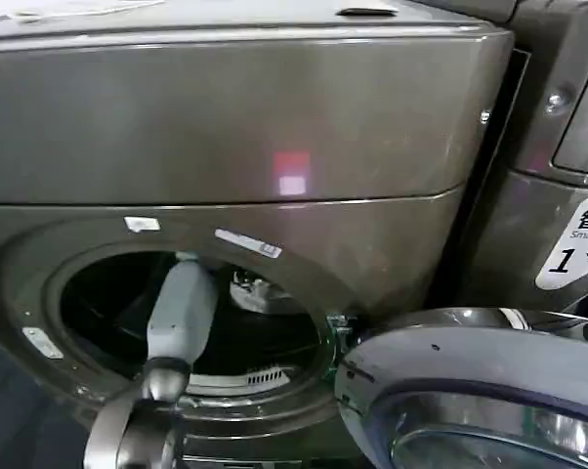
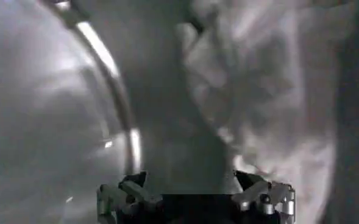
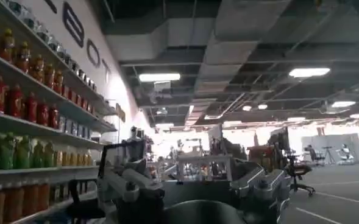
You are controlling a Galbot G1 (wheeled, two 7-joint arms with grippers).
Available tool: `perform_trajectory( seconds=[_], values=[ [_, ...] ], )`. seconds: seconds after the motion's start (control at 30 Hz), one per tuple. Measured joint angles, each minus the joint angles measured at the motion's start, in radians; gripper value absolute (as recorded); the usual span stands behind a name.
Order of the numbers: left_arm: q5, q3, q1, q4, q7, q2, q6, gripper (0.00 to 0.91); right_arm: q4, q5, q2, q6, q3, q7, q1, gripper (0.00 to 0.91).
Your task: Grasp the clothes from the dryer.
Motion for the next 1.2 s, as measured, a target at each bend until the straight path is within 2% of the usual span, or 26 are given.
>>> perform_trajectory(
  seconds=[0.3, 0.8, 0.83, 0.87, 0.9, 0.97, 1.03, 1.2],
  values=[
    [0.017, -0.001, -0.034, 0.087, -0.013, 0.005, -0.045, 0.907, -0.003, -0.012, 0.005, 0.008, -0.012, 0.000, 0.010, 0.907],
    [-0.064, -0.005, -0.066, 0.212, -0.055, 0.005, -0.067, 0.907, -0.001, -0.021, 0.013, 0.015, -0.033, -0.001, 0.023, 0.907],
    [-0.066, -0.006, -0.066, 0.218, -0.055, 0.006, -0.068, 0.410, -0.001, -0.021, 0.014, 0.015, -0.034, -0.001, 0.024, 0.907],
    [-0.067, -0.006, -0.066, 0.223, -0.055, 0.006, -0.070, 0.148, 0.000, -0.021, 0.014, 0.015, -0.035, -0.001, 0.024, 0.907],
    [-0.069, -0.006, -0.066, 0.226, -0.054, 0.007, -0.072, 0.137, 0.000, -0.021, 0.014, 0.016, -0.035, -0.001, 0.024, 0.907],
    [-0.073, -0.006, -0.068, 0.235, -0.046, 0.008, -0.077, 0.046, 0.001, -0.021, 0.014, 0.016, -0.036, 0.000, 0.024, 0.907],
    [-0.076, -0.005, -0.069, 0.240, -0.038, 0.009, -0.080, 0.011, 0.004, -0.021, 0.014, 0.016, -0.037, -0.001, 0.025, 0.907],
    [-0.087, -0.007, -0.071, 0.254, -0.026, 0.009, -0.082, 0.000, 0.003, -0.021, 0.015, 0.017, -0.035, -0.001, 0.020, 0.907]
  ],
)
